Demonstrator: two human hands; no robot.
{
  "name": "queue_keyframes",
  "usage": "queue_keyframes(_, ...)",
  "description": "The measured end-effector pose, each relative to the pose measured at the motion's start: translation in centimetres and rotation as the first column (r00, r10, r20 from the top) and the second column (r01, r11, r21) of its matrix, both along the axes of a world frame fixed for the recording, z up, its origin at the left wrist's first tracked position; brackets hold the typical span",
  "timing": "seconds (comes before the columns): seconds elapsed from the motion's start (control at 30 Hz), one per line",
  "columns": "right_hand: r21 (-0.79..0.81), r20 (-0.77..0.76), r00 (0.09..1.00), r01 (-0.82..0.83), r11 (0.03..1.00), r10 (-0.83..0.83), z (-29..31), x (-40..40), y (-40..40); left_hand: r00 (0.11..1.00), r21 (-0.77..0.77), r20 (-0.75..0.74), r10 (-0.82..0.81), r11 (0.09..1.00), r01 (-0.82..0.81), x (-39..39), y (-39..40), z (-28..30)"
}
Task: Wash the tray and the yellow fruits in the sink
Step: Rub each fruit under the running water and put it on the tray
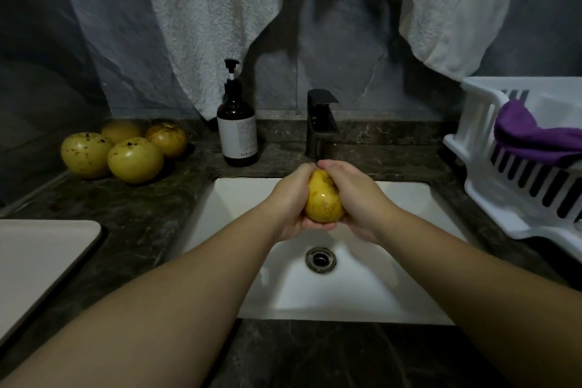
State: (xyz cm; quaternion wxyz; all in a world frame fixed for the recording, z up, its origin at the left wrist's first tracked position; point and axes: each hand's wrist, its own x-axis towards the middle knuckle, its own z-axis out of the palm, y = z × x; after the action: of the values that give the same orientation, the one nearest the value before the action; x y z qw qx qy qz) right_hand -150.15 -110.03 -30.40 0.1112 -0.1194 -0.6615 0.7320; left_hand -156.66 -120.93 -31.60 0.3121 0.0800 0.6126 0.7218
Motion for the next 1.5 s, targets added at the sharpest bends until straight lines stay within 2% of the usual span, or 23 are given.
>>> queue_keyframes(0.07,0.111,-0.004,0.996,-0.084,0.990,0.085,-0.3,0.1,0.1,1.000,0.005,-0.010,0.002,1.000,-0.002,-0.1,-0.1,-0.1)
queue_keyframes(0.17,-0.047,-0.032,0.982,-0.186,0.981,0.184,-0.2,0.4,0.5,1.000,0.025,0.017,0.012,1.000,-0.013,-0.3,-0.6,0.1)
queue_keyframes(0.23,-0.097,-0.038,0.987,-0.158,0.983,0.155,0.1,0.3,0.3,1.000,0.028,0.030,0.009,1.000,-0.010,-0.2,-0.6,0.3)
queue_keyframes(0.33,0.022,-0.003,0.998,-0.059,0.998,0.059,0.1,0.1,-0.1,0.999,0.019,0.039,0.009,1.000,-0.009,0.0,-0.3,0.3)
queue_keyframes(0.4,0.029,-0.022,0.994,-0.103,0.994,0.103,0.0,0.1,0.1,0.999,0.032,0.044,0.015,0.999,-0.016,-0.1,-0.3,0.3)
queue_keyframes(0.47,-0.075,-0.056,0.981,-0.192,0.978,0.188,0.1,0.3,0.5,0.998,0.049,0.059,0.020,0.999,-0.023,-0.2,-0.5,0.4)
queue_keyframes(0.53,-0.151,-0.053,0.979,-0.205,0.967,0.199,0.4,0.5,0.7,0.996,0.055,0.093,0.018,0.998,-0.024,-0.1,-0.6,0.5)
queue_keyframes(0.57,-0.103,-0.030,0.986,-0.165,0.981,0.163,0.4,0.5,0.7,0.994,0.057,0.112,0.015,0.998,-0.021,0.1,-0.5,0.5)
queue_keyframes(0.67,0.252,0.001,0.999,-0.045,0.967,0.046,0.1,0.2,0.5,0.988,0.090,0.152,-0.014,0.996,0.000,0.3,-0.1,0.5)
queue_keyframes(0.73,0.512,-0.027,0.994,-0.077,0.856,0.106,-0.3,0.3,0.9,0.984,0.145,0.174,-0.039,0.989,0.014,0.2,-0.1,0.6)
queue_keyframes(0.8,0.728,-0.001,0.984,-0.123,0.675,0.180,-0.8,0.2,1.5,0.978,0.190,0.204,-0.039,0.982,-0.001,0.1,-0.5,0.9)
queue_keyframes(0.83,0.780,-0.004,0.982,-0.114,0.616,0.187,-0.8,0.2,1.6,0.976,0.200,0.214,-0.043,0.980,0.000,0.1,-0.7,1.1)
queue_keyframes(0.9,0.818,-0.056,0.986,-0.045,0.573,0.157,-0.9,0.0,2.0,0.973,0.195,0.222,-0.062,0.981,0.018,0.0,-1.0,1.3)
queue_keyframes(0.97,0.806,-0.063,0.993,-0.009,0.592,0.102,-0.7,0.0,2.4,0.971,0.180,0.226,-0.079,0.983,0.038,0.0,-1.2,1.4)
queue_keyframes(1.2,0.618,-0.090,0.995,0.023,0.786,0.041,-0.6,0.2,3.0,0.975,0.091,0.187,-0.122,0.990,0.106,0.0,-1.1,1.2)
queue_keyframes(1.33,0.515,-0.096,0.995,0.051,0.855,-0.002,-0.6,-0.3,2.9,0.955,0.096,0.180,-0.236,0.970,0.222,0.6,-0.9,1.1)
queue_keyframes(1.5,0.363,-0.018,0.999,0.043,0.931,-0.039,-0.1,-0.6,2.6,0.948,0.045,0.133,-0.288,0.958,0.284,0.9,-0.6,0.6)
